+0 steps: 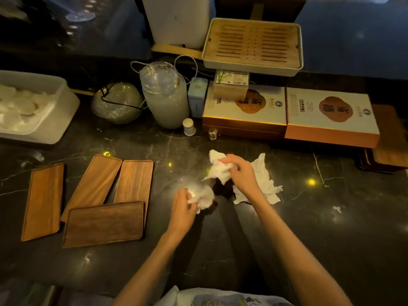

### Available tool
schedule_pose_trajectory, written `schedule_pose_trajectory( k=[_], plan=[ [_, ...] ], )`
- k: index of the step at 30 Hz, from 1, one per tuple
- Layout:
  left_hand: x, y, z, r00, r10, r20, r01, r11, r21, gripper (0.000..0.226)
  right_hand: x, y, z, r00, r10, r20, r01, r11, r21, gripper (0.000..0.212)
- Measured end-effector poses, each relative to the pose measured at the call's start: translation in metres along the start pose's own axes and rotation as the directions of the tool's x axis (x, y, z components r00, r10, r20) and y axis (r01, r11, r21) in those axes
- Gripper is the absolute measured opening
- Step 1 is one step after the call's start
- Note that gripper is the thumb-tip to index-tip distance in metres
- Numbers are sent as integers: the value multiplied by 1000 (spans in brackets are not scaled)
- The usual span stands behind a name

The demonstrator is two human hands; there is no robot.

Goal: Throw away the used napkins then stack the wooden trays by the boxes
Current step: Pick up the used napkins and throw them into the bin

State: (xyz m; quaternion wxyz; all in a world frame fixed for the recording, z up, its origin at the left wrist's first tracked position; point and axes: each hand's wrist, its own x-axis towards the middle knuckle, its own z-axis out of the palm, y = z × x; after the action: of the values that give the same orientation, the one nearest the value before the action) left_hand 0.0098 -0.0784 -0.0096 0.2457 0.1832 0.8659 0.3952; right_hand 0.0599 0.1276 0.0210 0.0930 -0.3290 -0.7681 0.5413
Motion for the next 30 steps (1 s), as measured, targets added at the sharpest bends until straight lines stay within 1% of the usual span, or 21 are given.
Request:
schedule_pose_trajectory(
  k=[1, 3, 4, 6, 7, 8, 11, 13, 14, 15, 16, 17, 18, 20, 21, 22, 23, 24, 26, 28, 30],
  plan=[
    [-8, -2, -7, 995, -95, -42, 89, 988, -125, 17, -22, 0, -9, 998, 57, -7, -56, 993, 100, 45],
    [-27, -9, -18, 961, -260, -92, 210, 907, -364, 22, -68, 5, -22, 989, 147, -20, -137, 956, 261, 44],
    [-37, -13, -21, 945, -313, -97, 233, 850, -473, 26, -90, 10, -25, 983, 183, -33, -163, 935, 316, 40],
    [-60, -23, -25, 930, -365, -50, 248, 720, -648, 35, -130, 22, -26, 959, 283, -14, -250, 868, 429, 28],
    [-70, -26, -26, 923, -384, -13, 266, 665, -698, 38, -145, 29, -25, 939, 342, 26, -310, 815, 490, 23],
    [-80, -29, -27, 916, -401, 17, 290, 632, -718, 38, -157, 36, -24, 915, 396, 71, -368, 755, 543, 21],
    [-105, -35, -26, 898, -436, 63, 349, 615, -707, 36, -185, 46, -20, 856, 487, 176, -466, 576, 671, 30],
    [-122, -36, -27, 877, -474, 82, 379, 578, -723, 37, -198, 50, -17, 846, 469, 255, -472, 435, 767, 33],
    [-131, -36, -29, 864, -493, 101, 392, 534, -749, 38, -203, 52, -15, 838, 450, 307, -481, 348, 804, 34],
    [-141, -35, -32, 857, -497, 134, 396, 471, -788, 40, -208, 53, -11, 827, 430, 362, -499, 265, 825, 34],
    [-150, -35, -36, 859, -480, 176, 391, 397, -830, 39, -212, 54, -6, 814, 414, 409, -521, 207, 828, 37],
    [-158, -36, -41, 866, -451, 215, 381, 319, -868, 36, -216, 54, 1, 804, 400, 439, -540, 183, 822, 41],
    [-167, -39, -45, 872, -425, 242, 365, 237, -900, 33, -219, 53, 9, 801, 398, 448, -552, 201, 809, 43],
    [-182, -49, -54, 880, -382, 282, 329, 62, -942, 29, -228, 51, 26, 817, 407, 408, -543, 308, 781, 42],
    [-189, -55, -58, 881, -366, 300, 319, -10, -948, 27, -232, 49, 36, 831, 407, 380, -529, 363, 767, 38],
    [-196, -60, -63, 877, -358, 320, 323, -53, -945, 27, -236, 46, 44, 837, 406, 366, -523, 403, 751, 32],
    [-203, -64, -69, 872, -357, 335, 336, -61, -940, 30, -241, 42, 52, 834, 412, 366, -530, 419, 737, 28],
    [-208, -67, -74, 864, -371, 339, 350, -39, -936, 36, -246, 38, 59, 827, 424, 370, -540, 415, 732, 28],
    [-215, -79, -85, 849, -421, 318, 352, 3, -936, 47, -255, 29, 72, 815, 433, 386, -542, 333, 772, 40],
    [-218, -91, -96, 837, -440, 326, 352, -24, -936, 50, -269, 19, 85, 819, 421, 389, -518, 252, 818, 51],
    [-224, -100, -108, 819, -430, 379, 375, -99, -922, 46, -287, 11, 98, 836, 405, 369, -468, 175, 866, 65]
  ],
)
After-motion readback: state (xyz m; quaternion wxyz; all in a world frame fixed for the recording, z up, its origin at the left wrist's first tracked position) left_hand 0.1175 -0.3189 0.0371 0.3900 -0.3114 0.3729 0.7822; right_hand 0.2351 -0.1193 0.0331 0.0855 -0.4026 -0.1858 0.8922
